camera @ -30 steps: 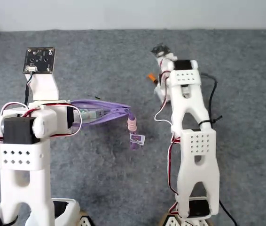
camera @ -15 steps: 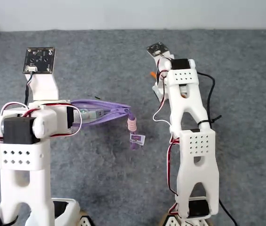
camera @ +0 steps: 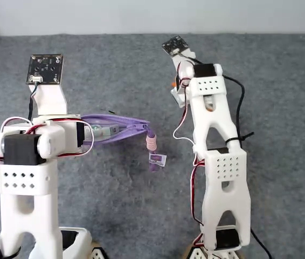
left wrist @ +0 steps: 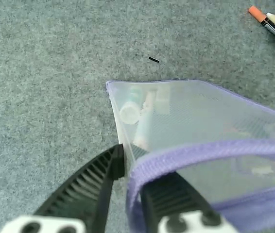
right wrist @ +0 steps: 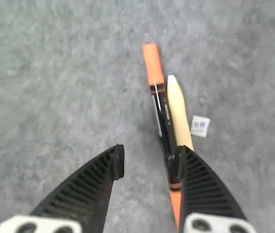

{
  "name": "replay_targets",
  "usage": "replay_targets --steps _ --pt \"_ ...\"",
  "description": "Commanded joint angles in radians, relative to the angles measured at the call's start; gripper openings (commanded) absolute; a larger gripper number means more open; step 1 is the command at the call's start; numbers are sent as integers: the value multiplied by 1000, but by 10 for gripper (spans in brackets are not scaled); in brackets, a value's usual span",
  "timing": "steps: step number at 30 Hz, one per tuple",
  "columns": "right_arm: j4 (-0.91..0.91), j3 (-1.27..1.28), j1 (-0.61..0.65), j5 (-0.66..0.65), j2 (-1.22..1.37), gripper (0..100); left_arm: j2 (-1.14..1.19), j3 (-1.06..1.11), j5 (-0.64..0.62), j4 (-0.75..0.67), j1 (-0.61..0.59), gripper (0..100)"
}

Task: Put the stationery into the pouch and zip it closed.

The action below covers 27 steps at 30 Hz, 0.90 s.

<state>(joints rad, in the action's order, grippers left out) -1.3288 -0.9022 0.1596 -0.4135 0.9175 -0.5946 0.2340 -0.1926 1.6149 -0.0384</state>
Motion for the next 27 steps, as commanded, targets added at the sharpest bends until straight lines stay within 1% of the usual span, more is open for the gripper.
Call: replay_targets --steps 1,5,11,18,23,25,27 --pt "45 -26 -19 -12 2 169 0 -35 -9 -25 0 12" --pt "73 -26 -35 -12 41 169 0 -35 -9 -25 0 12" --pt "68 -26 -62 -12 90 169 0 -35 -9 -25 3 12" --pt "-54 -26 -28 -5 88 163 0 -35 -9 -25 6 12" --pt "-68 -26 -15 -5 85 43 -5 -35 -9 -25 3 12" --pt "-68 -26 -18 -5 85 20 -6 -35 -9 -23 0 12" --pt "-68 -26 -22 -5 85 20 -8 -35 -9 -21 0 12"
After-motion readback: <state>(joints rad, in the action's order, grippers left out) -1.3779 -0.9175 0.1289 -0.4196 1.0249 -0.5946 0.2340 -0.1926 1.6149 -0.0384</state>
